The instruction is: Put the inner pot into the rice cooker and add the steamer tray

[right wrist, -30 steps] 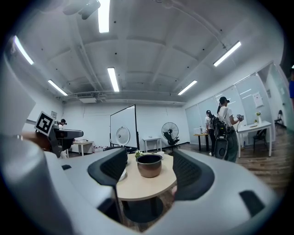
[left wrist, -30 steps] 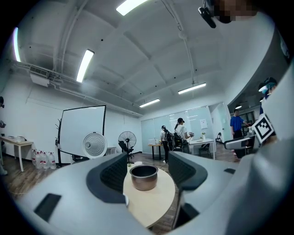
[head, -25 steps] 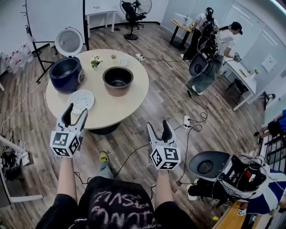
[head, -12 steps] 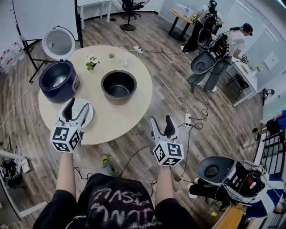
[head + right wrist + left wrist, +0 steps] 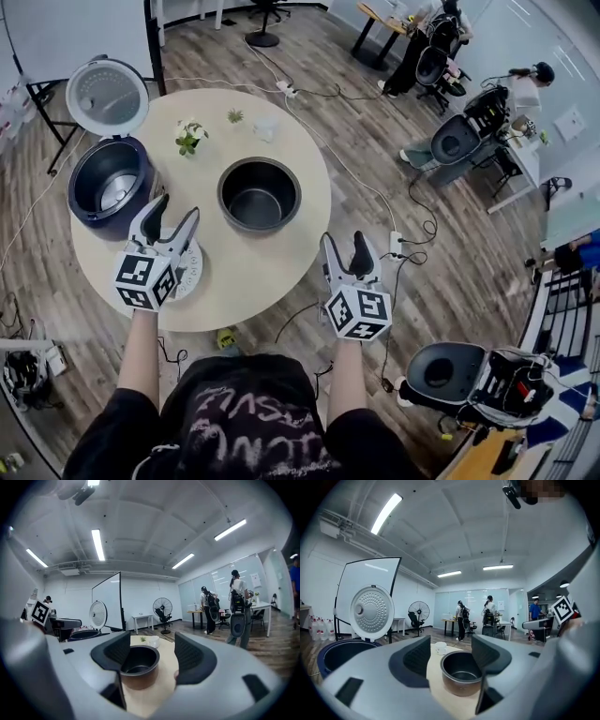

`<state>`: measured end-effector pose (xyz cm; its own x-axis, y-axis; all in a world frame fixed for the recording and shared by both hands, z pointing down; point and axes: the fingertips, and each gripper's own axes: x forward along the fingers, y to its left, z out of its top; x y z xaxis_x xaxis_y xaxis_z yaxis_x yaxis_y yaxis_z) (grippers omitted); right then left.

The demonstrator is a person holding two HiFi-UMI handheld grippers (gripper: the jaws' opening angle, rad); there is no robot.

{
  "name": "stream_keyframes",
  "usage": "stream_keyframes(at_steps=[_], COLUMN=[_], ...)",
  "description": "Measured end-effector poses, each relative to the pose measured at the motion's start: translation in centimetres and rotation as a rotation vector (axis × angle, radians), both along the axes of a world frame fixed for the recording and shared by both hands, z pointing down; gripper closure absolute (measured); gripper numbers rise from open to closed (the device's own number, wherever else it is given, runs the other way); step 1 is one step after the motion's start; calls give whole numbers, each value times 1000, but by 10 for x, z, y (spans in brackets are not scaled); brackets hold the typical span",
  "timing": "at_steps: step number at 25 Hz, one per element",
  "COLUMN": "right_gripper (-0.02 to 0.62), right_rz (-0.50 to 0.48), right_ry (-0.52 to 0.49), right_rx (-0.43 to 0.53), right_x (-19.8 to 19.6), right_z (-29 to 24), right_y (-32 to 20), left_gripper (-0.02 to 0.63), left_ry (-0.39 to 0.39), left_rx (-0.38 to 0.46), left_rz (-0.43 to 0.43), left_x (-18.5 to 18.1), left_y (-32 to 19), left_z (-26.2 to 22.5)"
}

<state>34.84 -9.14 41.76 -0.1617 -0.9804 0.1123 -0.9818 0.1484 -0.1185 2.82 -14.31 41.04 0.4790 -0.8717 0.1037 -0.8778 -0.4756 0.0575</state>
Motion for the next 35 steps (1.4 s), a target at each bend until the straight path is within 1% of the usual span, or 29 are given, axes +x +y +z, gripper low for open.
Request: stream_keyframes(at_steps=[4, 8, 13, 19, 27, 35], right_gripper=[301, 302, 307, 308, 308, 308], right_rz=[8, -6, -41, -102, -163, -192], right_ry=[2, 0, -8, -14, -52, -76], right_rx=[-26, -52, -115, -193, -311, -427], right_x=[-1, -3, -7, -11, -22, -36], right_z=[9, 19, 41, 78, 128, 176], right_y=[-20, -45, -77, -124, -163, -182], left_gripper=[324, 324, 324, 324, 324, 325], left_ry=[-5, -9, -7, -5, -14, -24], left_rx=[-30, -60, -126, -207, -332, -434], left_rz=[18, 11, -20, -67, -106, -103], left_x=[5, 7, 6, 14, 29, 45], left_y=[-22, -45, -71, -105, -126, -140], left_z=[13, 23, 45, 83, 135, 178])
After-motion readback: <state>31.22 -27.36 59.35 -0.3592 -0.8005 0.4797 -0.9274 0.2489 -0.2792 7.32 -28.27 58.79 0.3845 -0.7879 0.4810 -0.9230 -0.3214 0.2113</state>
